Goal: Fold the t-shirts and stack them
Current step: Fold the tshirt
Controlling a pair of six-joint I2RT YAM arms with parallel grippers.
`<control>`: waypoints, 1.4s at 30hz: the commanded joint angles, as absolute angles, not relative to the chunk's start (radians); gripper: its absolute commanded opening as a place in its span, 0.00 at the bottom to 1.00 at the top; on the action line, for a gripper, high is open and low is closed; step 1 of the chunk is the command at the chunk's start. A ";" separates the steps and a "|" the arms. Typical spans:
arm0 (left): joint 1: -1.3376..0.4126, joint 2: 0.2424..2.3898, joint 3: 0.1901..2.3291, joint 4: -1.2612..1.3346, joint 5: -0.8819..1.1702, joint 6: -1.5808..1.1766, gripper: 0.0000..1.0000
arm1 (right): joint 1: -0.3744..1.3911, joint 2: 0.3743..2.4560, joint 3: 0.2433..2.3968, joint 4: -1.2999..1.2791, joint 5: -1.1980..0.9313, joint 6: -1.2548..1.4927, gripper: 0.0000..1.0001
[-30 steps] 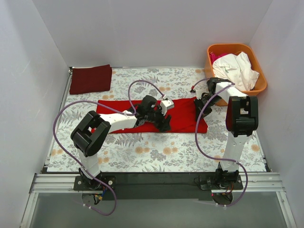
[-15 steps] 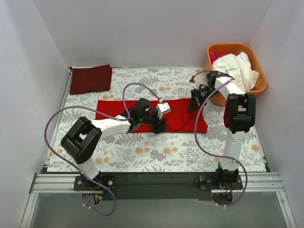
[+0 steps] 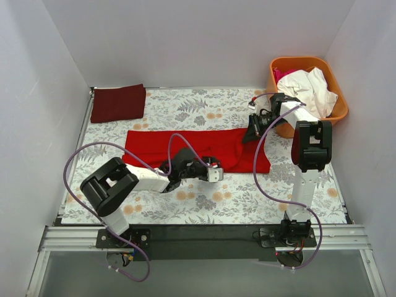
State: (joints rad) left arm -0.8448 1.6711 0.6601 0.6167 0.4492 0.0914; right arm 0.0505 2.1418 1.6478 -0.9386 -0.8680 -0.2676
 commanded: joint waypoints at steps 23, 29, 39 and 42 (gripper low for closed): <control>-0.888 1.921 0.716 0.885 0.413 0.399 0.28 | 0.009 2.128 1.603 -0.939 -0.903 -0.245 0.01; -0.888 1.933 0.747 0.894 0.410 0.365 0.27 | 0.009 2.123 1.598 -0.939 -0.899 -0.247 0.01; -0.882 1.901 0.749 0.936 0.402 0.309 0.00 | 0.011 2.108 1.594 -0.937 -0.908 -0.253 0.01; -0.853 1.865 0.756 0.924 0.402 0.269 0.00 | 0.009 2.108 1.594 -0.925 -0.920 -0.242 0.01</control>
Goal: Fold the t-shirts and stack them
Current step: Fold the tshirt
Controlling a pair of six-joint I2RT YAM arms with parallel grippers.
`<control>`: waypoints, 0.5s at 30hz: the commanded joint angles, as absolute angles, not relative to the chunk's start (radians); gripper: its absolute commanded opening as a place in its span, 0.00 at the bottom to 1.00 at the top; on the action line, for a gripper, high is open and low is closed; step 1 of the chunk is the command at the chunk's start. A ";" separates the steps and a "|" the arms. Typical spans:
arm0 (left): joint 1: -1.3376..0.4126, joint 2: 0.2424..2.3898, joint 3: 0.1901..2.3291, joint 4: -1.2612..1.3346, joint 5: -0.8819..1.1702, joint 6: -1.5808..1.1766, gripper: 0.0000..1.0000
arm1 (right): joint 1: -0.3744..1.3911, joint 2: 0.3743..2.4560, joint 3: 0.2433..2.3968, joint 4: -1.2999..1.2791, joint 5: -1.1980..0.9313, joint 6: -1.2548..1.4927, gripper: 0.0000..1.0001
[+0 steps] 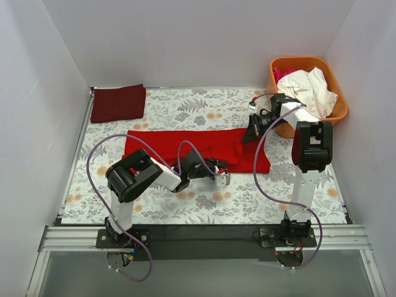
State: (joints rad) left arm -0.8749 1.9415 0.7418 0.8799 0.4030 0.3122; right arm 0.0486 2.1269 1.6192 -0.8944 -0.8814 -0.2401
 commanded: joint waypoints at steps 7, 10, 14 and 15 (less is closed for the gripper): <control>-0.781 1.891 0.821 0.937 0.387 0.222 0.00 | 0.011 2.106 1.588 -0.885 -0.911 -0.203 0.01; -0.755 1.914 0.839 0.943 0.380 0.212 0.00 | 0.009 2.095 1.592 -0.861 -0.900 -0.186 0.01; -0.726 1.939 0.865 0.954 0.379 0.204 0.00 | 0.009 2.086 1.598 -0.822 -0.900 -0.155 0.01; -0.719 1.944 0.871 0.960 0.379 0.203 0.00 | 0.011 2.085 1.601 -0.802 -0.900 -0.147 0.01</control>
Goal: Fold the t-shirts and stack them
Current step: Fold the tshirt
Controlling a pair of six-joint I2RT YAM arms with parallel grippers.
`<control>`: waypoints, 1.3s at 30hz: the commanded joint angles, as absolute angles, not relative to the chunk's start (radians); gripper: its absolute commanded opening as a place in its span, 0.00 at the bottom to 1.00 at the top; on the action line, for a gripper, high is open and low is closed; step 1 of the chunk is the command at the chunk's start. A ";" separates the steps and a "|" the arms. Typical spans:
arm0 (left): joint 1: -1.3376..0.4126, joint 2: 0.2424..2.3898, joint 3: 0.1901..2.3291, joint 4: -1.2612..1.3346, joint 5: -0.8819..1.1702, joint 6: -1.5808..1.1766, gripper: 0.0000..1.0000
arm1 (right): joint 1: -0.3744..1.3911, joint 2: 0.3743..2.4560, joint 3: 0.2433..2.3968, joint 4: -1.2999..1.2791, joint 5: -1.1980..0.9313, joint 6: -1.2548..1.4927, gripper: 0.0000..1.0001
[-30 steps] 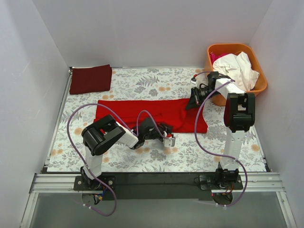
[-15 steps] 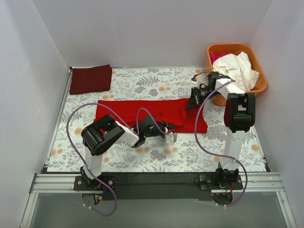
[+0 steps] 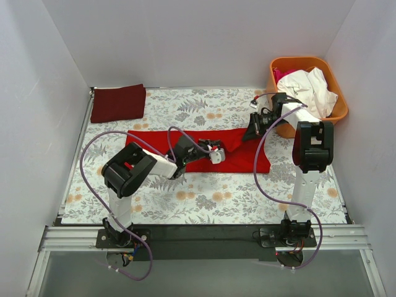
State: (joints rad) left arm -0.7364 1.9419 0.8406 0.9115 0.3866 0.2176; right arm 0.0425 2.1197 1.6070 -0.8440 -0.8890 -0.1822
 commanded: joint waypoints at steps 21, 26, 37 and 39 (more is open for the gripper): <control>-0.647 2.074 1.002 0.921 0.307 0.167 0.29 | 0.017 2.031 1.549 -0.600 -0.862 0.028 0.37; -0.592 1.976 1.094 0.703 0.253 -0.027 0.34 | 0.020 1.941 1.510 -0.600 -0.864 0.003 0.47; -0.296 1.704 1.334 -0.415 0.605 -0.368 0.37 | 0.072 1.793 1.362 -0.618 -0.807 -0.132 0.38; -0.218 1.692 1.344 -0.599 0.659 -0.328 0.40 | 0.092 1.786 1.345 -0.627 -0.779 -0.170 0.37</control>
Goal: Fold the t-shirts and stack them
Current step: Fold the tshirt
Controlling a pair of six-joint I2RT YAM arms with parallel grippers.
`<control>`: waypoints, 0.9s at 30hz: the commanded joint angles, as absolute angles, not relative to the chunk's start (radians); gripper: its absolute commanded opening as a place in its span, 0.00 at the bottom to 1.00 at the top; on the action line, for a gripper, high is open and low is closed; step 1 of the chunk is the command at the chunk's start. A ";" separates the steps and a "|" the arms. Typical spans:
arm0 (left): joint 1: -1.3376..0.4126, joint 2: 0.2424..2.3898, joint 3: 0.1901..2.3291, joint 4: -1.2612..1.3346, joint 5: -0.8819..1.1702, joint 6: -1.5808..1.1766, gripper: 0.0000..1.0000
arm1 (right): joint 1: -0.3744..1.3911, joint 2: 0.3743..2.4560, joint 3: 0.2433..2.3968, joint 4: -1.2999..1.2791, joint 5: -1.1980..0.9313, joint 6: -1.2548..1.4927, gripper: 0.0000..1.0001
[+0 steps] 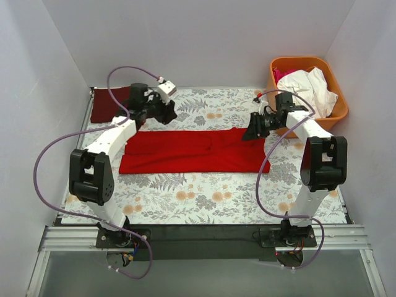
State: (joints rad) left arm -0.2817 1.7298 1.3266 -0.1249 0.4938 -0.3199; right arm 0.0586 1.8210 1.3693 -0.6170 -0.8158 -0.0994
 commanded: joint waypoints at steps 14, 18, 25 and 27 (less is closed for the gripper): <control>0.142 1.779 1.342 -0.842 0.482 -0.132 0.38 | 0.304 1.784 1.240 -0.673 -0.328 -0.380 0.29; 0.193 1.802 1.322 -0.868 0.454 -0.040 0.38 | 0.304 1.798 1.213 -0.670 -0.282 -0.411 0.28; 0.221 1.859 1.331 -0.890 0.445 0.071 0.38 | 0.304 1.810 1.215 -0.670 -0.267 -0.419 0.27; 0.227 1.873 1.333 -0.868 0.437 0.084 0.38 | 0.304 1.809 1.221 -0.672 -0.265 -0.416 0.27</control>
